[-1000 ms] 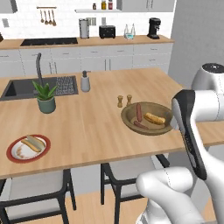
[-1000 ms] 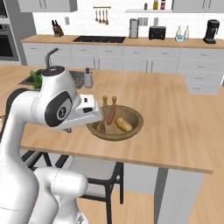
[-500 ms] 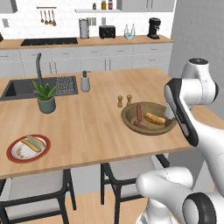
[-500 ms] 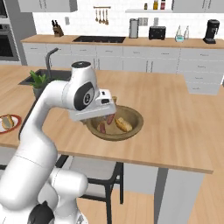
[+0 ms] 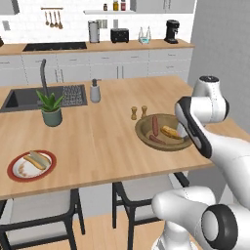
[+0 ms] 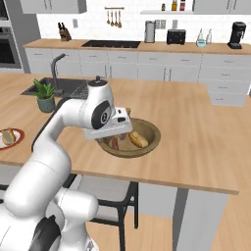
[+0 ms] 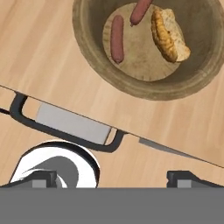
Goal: Place one bun and one sausage from the bowl on each plate.
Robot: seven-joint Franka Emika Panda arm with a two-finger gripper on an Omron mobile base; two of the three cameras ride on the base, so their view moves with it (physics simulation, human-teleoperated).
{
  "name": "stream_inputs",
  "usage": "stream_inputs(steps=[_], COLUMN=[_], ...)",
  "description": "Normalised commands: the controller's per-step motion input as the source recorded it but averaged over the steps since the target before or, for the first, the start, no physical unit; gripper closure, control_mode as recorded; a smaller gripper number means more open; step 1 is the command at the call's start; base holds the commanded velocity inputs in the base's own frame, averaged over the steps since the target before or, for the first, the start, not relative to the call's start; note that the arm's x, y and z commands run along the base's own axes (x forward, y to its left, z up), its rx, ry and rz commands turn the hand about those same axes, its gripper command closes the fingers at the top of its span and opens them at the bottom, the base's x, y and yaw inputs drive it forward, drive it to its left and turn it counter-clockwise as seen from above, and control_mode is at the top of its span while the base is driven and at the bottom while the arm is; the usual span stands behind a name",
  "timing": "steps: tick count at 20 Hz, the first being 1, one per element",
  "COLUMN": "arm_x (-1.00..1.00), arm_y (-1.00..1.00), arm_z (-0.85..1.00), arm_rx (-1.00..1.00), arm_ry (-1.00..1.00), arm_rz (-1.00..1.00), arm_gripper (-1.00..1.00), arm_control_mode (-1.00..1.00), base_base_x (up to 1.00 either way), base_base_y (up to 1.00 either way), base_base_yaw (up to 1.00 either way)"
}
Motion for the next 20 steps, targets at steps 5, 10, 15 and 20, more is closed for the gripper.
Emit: stream_inputs(steps=[5,10,15,20], arm_x=[0.38,0.32,0.38,0.43], arm_y=[0.0,0.0,0.0,0.0], arm_z=[-0.21,-0.33,-0.25,-0.02], arm_rx=[0.0,0.0,0.0,-0.02], arm_ry=[-0.08,-0.13,-0.01,0.0], arm_rz=[0.0,0.0,0.0,0.0], arm_gripper=[-1.0,-1.0,-1.0,-1.0], arm_control_mode=[-1.0,-1.0,-1.0,-1.0], base_base_x=[0.0,0.0,0.0,0.0], base_base_y=[0.0,0.0,0.0,0.0], base_base_yaw=[0.0,0.0,0.0,0.0])
